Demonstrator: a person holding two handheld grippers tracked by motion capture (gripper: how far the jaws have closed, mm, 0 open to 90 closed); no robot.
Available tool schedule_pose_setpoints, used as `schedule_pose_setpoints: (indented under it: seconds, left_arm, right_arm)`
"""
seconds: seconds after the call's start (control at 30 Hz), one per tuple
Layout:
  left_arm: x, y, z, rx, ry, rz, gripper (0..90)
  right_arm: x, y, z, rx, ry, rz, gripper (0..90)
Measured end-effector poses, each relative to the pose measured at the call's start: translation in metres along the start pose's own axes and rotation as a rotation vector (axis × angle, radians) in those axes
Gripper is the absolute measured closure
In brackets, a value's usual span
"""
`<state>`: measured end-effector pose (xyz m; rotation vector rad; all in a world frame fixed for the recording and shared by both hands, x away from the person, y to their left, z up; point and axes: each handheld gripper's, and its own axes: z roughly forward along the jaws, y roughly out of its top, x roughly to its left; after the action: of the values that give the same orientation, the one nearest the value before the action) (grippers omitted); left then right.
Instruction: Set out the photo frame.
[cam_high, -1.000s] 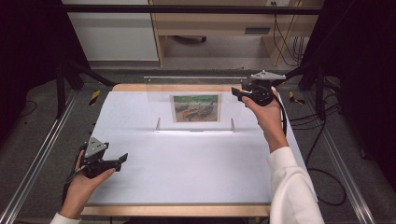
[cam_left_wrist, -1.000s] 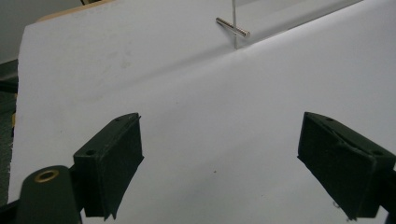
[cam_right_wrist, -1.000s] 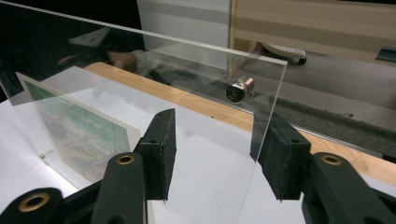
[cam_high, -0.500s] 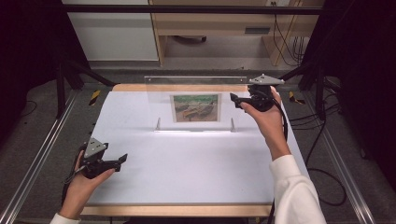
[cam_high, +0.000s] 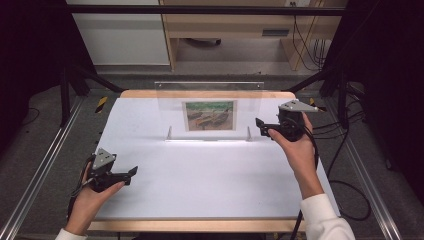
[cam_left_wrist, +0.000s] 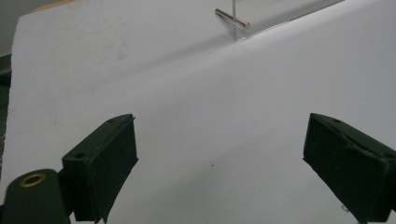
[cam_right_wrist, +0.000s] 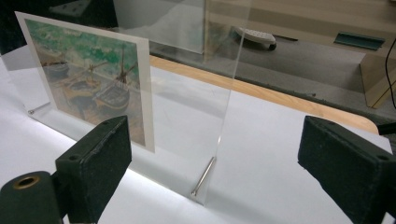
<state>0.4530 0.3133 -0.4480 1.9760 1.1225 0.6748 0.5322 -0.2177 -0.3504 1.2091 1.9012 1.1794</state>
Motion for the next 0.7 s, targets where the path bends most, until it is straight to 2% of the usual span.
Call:
schedule_pose_setpoints:
  seconds: [0.17,0.53,0.7]
  left_arm:
    - [0.0,0.0,0.001,0.004,-0.003,0.0,8.1]
    - [0.0,-0.001,0.001,0.004,-0.003,0.001,6.9]
    - [0.0,-0.001,0.001,0.008,-0.004,0.01,6.7]
  right_arm:
    - [-0.002,-0.014,-0.01,0.002,0.002,0.017,8.4]
    - [-0.002,-0.047,-0.02,0.042,-0.005,0.019,6.8]
    - [-0.002,-0.056,-0.024,0.051,-0.006,0.03,6.6]
